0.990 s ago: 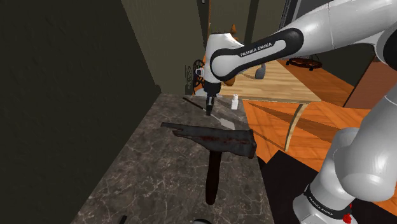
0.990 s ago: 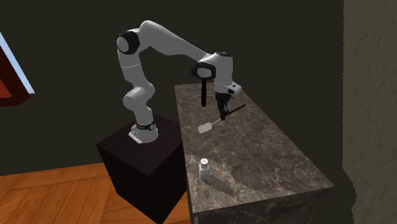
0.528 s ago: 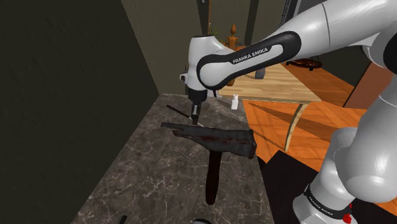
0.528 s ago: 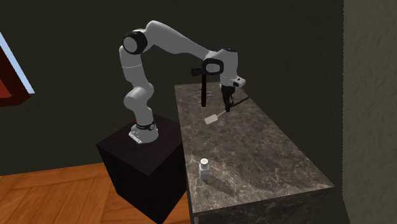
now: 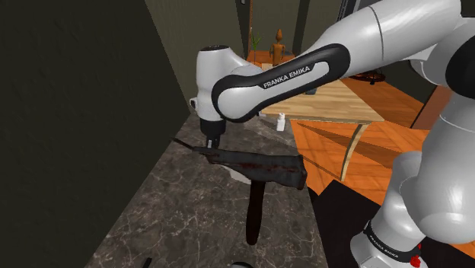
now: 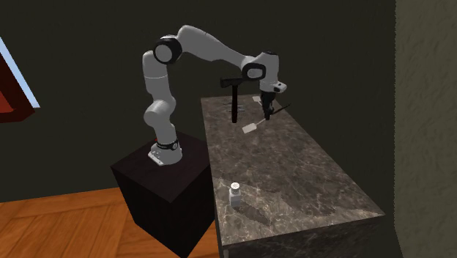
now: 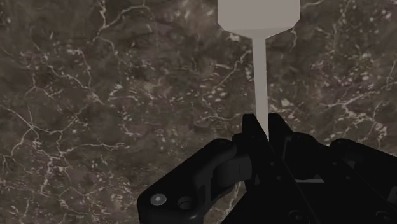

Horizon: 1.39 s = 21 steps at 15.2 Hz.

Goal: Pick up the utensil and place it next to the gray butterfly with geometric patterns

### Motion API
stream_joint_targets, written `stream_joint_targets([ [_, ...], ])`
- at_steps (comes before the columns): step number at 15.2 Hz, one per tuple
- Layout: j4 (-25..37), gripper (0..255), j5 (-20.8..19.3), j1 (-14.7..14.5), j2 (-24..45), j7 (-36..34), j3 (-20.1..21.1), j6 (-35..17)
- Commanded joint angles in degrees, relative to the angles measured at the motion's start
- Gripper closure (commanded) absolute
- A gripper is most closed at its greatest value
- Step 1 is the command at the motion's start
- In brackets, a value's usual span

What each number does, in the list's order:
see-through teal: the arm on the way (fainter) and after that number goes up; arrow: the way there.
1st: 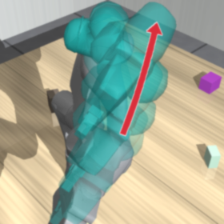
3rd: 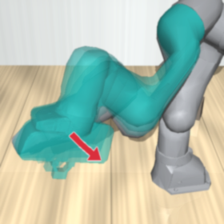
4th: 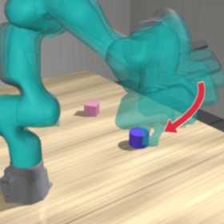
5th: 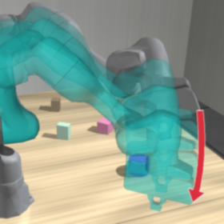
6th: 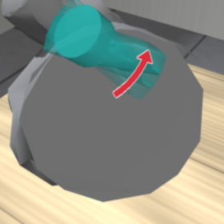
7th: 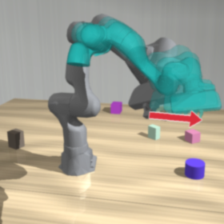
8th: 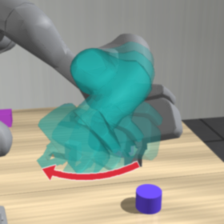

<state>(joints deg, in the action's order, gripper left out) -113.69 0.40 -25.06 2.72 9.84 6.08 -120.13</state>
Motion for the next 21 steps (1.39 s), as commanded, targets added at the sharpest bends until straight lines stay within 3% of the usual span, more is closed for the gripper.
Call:
stream_joint_targets([
  [1, 2.52, 255, -0.51, -1.3, 2.02, -2.73, 1.13, 0.49],
  [11, 20.2, 255, -4.53, -9.13, 15.18, -15.72, 5.34, 5.33],
  [21, 15.45, 255, -5.13, -9.24, 17.34, -16.15, 5.04, -1.54],
])
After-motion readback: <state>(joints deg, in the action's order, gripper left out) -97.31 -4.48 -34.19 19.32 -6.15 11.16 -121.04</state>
